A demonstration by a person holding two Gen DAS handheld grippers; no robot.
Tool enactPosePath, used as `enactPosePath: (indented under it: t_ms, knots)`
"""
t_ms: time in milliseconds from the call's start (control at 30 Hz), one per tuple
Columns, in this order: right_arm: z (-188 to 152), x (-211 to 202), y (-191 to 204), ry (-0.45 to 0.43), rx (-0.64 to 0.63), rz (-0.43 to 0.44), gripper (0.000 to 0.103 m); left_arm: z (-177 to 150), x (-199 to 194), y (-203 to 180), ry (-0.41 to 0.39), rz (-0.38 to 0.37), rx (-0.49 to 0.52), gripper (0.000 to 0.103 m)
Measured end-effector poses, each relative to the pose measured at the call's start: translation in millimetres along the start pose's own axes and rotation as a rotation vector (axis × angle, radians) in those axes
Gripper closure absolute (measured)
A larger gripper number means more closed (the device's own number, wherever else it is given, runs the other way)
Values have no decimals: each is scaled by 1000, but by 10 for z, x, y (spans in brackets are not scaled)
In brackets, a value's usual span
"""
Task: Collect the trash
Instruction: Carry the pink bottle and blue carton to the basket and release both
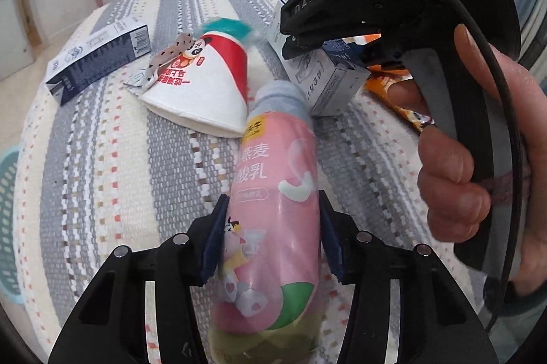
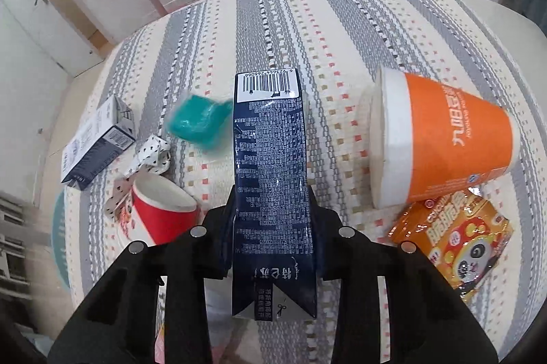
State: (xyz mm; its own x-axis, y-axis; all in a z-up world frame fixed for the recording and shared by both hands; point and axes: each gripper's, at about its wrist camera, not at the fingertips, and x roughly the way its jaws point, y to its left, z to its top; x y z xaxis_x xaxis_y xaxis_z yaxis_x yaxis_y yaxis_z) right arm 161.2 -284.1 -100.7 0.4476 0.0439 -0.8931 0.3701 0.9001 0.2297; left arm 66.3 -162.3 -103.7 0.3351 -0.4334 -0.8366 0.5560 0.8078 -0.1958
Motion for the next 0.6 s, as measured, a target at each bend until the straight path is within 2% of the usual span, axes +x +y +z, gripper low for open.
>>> enactPosePath:
  t_ms: [200, 367, 500, 600]
  knots:
    - [-29, -408, -12, -84, -58, -24, 71, -58, -427, 111, -143, -55, -31, 56]
    - [-20, -831, 142, -167, -85, 0, 71, -134, -925, 513, -288, -35, -156, 56]
    - [-19, -1122, 578, -242, -173, 19, 71, -250, -1362, 1045, -403, 24, -293, 56]
    - [-92, -1271, 1045, -291, -272, 55, 71, -348, -1617, 1480, -447, 62, -382, 56]
